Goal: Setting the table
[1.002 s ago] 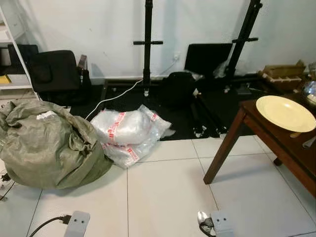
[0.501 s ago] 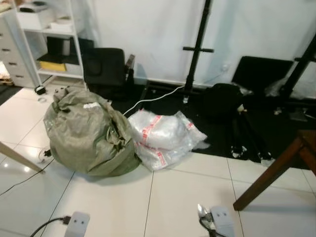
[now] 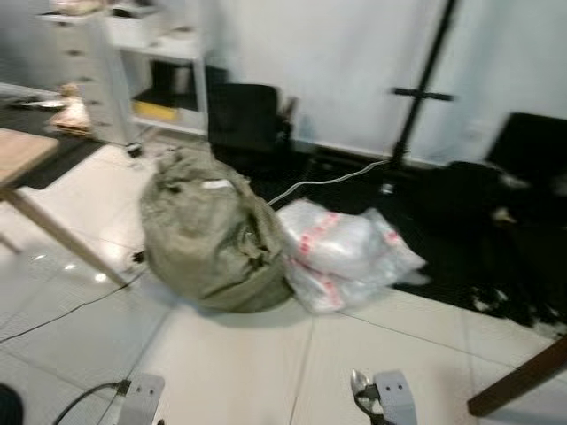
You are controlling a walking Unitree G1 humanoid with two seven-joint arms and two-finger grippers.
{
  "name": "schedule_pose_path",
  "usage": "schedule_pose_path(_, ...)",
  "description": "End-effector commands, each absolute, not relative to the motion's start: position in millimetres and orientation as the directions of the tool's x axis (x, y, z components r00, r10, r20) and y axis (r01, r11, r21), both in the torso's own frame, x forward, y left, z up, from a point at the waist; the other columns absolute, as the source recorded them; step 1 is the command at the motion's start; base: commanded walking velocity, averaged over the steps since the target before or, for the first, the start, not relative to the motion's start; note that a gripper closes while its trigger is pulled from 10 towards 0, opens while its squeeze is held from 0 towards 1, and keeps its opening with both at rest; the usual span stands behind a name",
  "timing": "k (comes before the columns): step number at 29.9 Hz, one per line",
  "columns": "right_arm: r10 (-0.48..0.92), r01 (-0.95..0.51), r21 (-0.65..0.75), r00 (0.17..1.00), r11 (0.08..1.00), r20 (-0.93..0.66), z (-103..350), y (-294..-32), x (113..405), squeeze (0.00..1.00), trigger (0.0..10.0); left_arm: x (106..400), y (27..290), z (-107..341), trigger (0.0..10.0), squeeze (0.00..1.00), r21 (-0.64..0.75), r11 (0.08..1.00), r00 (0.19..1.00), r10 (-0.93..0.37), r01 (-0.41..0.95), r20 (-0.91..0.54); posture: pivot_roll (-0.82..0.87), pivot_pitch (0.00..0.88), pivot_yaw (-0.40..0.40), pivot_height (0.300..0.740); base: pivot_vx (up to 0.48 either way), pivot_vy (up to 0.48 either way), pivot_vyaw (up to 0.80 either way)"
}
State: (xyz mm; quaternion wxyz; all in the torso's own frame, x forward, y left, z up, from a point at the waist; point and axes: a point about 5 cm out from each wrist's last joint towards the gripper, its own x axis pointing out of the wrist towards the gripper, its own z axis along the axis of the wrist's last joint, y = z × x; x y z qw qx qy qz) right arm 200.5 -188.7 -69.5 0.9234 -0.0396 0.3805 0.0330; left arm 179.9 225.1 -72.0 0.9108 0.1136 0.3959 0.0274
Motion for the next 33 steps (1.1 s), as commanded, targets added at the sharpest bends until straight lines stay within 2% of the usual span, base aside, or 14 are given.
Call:
schedule_pose_path(1,0.034,-0.093,-0.044,0.703,0.995,-0.711,-70.8,-187.4,198.9,0.00,10.0,178.5,224.9,-73.0,10.0,0.00,0.230,0.972,0.679,0.141,0.043,-0.721,-0.01,0.000,0.017,0.740,0.000,0.000,0.74)
schedule_pose_path(11,0.038,-0.087,-0.036,0.723,0.996,-0.690,-67.2,-185.8,204.7,0.00,10.0,182.4,226.7,-70.2,10.0,0.00,0.237,0.971,0.694,0.150,0.030,-0.704,-0.01,0.000,0.020,0.740,0.000,0.000,0.74)
schedule_pose_path(15,0.053,-0.058,0.006,0.855,0.998,-0.516,-34.8,-182.2,246.5,0.00,10.0,217.4,244.1,-37.8,10.0,0.00,0.237,0.965,0.812,0.228,-0.115,-0.537,0.00,0.000,0.022,0.740,0.000,0.000,0.74)
schedule_pose_path(16,0.053,-0.058,0.006,0.855,0.998,-0.516,-34.8,-182.2,246.5,0.00,10.0,217.4,244.1,-37.8,10.0,0.00,0.237,0.965,0.812,0.228,-0.115,-0.537,0.00,0.000,0.022,0.740,0.000,0.000,0.74)
schedule_pose_path(19,0.070,-0.057,0.049,0.942,0.997,-0.329,4.7,-177.3,283.7,0.00,10.0,245.9,263.7,1.6,10.0,0.00,0.280,0.939,0.883,0.295,-0.199,-0.364,0.01,0.000,0.018,0.740,0.000,0.000,0.74)
schedule_pose_path(20,0.070,-0.057,0.049,0.942,0.997,-0.329,4.7,-177.3,283.7,0.00,10.0,245.9,263.7,1.6,10.0,0.00,0.280,0.939,0.883,0.295,-0.199,-0.364,0.01,0.000,0.018,0.740,0.000,0.000,0.74)
schedule_pose_path(22,0.085,-0.075,0.066,0.980,0.995,-0.182,39.9,-172.2,308.0,0.00,10.0,264.5,274.4,35.6,10.0,0.00,0.270,0.928,0.917,0.322,-0.256,-0.237,0.02,0.000,0.017,0.740,0.000,0.000,0.74)
schedule_pose_path(24,0.098,-0.094,0.079,0.994,0.992,-0.049,75.3,-166.3,326.8,0.00,10.0,279.5,280.9,70.5,10.0,0.00,0.234,0.925,0.934,0.335,-0.300,-0.122,0.03,0.000,0.018,0.740,0.000,0.000,0.74)
schedule_pose_path(25,0.098,-0.094,0.079,0.994,0.992,-0.049,75.3,-166.3,326.8,0.00,10.0,279.5,280.9,70.5,10.0,0.00,0.234,0.925,0.934,0.335,-0.300,-0.122,0.03,0.000,0.018,0.740,0.000,0.000,0.74)
schedule_pose_path(27,0.102,-0.108,0.100,0.993,0.989,0.062,107.0,-160.3,339.3,0.00,10.0,290.0,282.5,103.1,10.0,0.00,0.213,0.922,0.942,0.334,-0.324,-0.014,0.04,0.000,0.021,0.740,0.000,0.000,0.74)
schedule_pose_path(28,0.102,-0.108,0.100,0.993,0.989,0.062,107.0,-160.3,339.3,0.00,10.0,290.0,282.5,103.1,10.0,0.00,0.213,0.922,0.942,0.334,-0.324,-0.014,0.04,0.000,0.021,0.740,0.000,0.000,0.74)
schedule_pose_path(30,0.098,-0.125,0.135,0.977,0.983,0.187,144.1,-151.9,347.8,0.00,10.0,298.5,277.1,138.7,10.0,0.00,0.178,0.926,0.942,0.321,-0.333,0.092,0.04,0.000,0.023,0.740,0.000,0.000,0.74)
schedule_pose_path(33,0.097,-0.141,0.159,0.962,0.977,0.256,165.9,-146.1,349.5,0.00,10.0,301.9,269.5,156.4,10.0,0.00,0.160,0.932,0.942,0.304,-0.325,0.144,0.04,0.000,0.023,0.740,0.000,0.000,0.74)
